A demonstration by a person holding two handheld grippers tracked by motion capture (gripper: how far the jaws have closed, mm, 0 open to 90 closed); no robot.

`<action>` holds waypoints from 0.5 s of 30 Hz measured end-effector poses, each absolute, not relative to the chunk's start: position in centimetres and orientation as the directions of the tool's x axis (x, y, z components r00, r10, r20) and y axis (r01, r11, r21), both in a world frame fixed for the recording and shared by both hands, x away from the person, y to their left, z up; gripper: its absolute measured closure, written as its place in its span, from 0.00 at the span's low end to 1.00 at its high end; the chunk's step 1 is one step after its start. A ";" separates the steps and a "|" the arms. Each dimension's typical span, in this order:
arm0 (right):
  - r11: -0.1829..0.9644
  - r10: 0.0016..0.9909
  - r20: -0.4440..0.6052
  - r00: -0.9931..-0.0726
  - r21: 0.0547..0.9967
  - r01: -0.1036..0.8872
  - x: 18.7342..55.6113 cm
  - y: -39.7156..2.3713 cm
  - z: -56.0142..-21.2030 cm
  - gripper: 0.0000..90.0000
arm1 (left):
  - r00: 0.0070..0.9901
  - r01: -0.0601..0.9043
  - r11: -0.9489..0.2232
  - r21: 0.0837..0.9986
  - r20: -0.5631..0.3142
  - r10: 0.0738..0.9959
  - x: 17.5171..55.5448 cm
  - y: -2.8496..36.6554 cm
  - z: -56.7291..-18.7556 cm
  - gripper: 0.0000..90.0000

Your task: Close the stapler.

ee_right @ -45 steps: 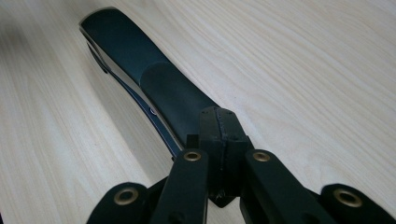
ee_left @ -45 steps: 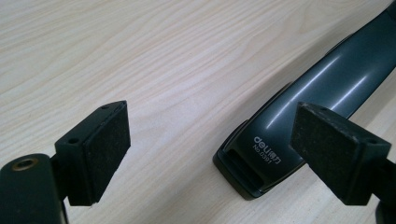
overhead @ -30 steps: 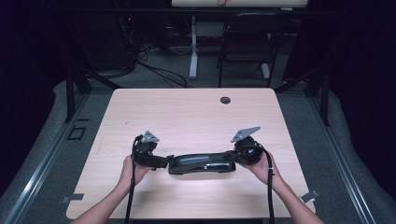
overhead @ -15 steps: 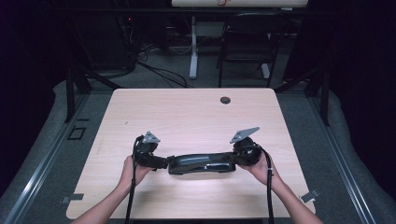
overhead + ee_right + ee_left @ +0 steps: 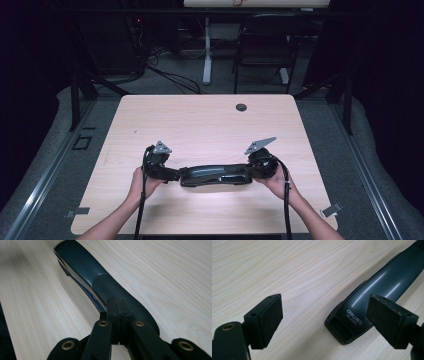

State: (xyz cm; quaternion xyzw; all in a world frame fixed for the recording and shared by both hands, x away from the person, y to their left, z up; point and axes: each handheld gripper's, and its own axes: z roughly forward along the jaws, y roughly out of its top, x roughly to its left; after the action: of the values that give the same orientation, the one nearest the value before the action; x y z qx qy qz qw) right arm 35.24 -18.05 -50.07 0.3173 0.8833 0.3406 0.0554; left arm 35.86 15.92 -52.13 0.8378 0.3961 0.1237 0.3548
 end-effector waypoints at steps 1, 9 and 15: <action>0.567 0.598 0.118 -0.792 0.637 0.523 35.2 -18.1 -50.1 1.00 | 0.657 0.574 -0.436 0.693 -0.071 0.751 35.9 15.9 -52.1 0.15; 0.813 0.471 0.000 -0.882 0.387 0.434 34.4 -14.0 -54.4 0.97 | 0.657 0.572 -0.430 0.699 -0.077 0.750 35.9 16.3 -52.0 0.15; 0.749 0.494 0.056 -0.867 0.479 0.458 34.4 -15.0 -52.0 0.97 | 0.656 0.574 -0.425 0.700 -0.082 0.750 36.0 16.6 -52.0 0.15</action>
State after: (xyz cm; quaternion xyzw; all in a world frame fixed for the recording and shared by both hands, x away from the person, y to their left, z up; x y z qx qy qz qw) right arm 34.40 -15.00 -52.03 0.2547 0.9344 0.2463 0.0374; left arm 35.99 16.60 -51.95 0.8351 0.3963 0.1221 0.3613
